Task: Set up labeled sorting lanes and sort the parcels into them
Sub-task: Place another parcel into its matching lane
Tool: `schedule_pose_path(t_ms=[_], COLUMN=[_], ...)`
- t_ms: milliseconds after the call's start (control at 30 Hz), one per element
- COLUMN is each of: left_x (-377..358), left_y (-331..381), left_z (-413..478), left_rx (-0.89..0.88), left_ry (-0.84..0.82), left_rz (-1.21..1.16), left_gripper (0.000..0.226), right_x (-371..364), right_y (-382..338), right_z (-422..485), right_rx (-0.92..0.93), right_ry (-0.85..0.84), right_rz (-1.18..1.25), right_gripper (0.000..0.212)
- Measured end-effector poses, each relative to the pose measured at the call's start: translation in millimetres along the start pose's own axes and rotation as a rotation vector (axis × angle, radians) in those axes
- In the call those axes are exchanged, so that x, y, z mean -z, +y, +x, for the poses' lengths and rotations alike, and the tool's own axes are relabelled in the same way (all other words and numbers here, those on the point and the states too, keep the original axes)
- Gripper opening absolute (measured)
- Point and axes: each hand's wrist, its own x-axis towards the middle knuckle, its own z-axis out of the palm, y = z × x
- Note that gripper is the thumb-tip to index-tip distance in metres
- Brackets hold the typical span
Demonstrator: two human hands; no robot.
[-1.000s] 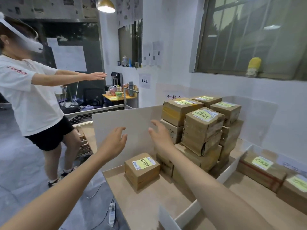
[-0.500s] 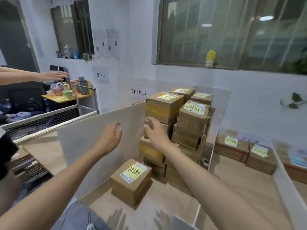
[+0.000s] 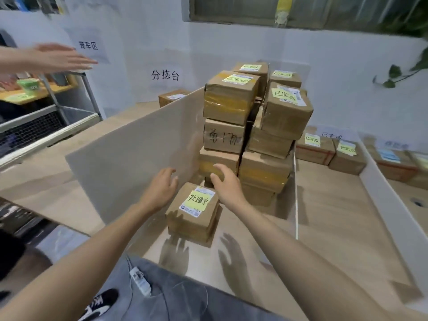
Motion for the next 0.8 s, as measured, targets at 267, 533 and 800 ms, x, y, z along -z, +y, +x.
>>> schedule_pose_path(t_ms=[267, 533, 800], left_x=[-41.0, -78.3, -102.7], left_y=[-45.8, -76.0, -86.2], left_z=[4.7, 23.5, 38.0], left_rx=[0.059, 0.143, 0.192], left_ry=[-0.117, -0.218, -0.256], left_rz=[-0.029, -0.062, -0.159], left_gripper=[0.035, 0.039, 0.039], right_x=[-46.9, -91.9, -104.2], right_y=[57.0, 106.1, 125.4], right_z=[1.9, 2.2, 6.4], right_rx=[-0.212, -0.374, -0.443], right_ry=[0.022, 0.008, 0.025], right_rz=[0.03, 0.125, 0.249], right_gripper=[0.035, 0.033, 0.041])
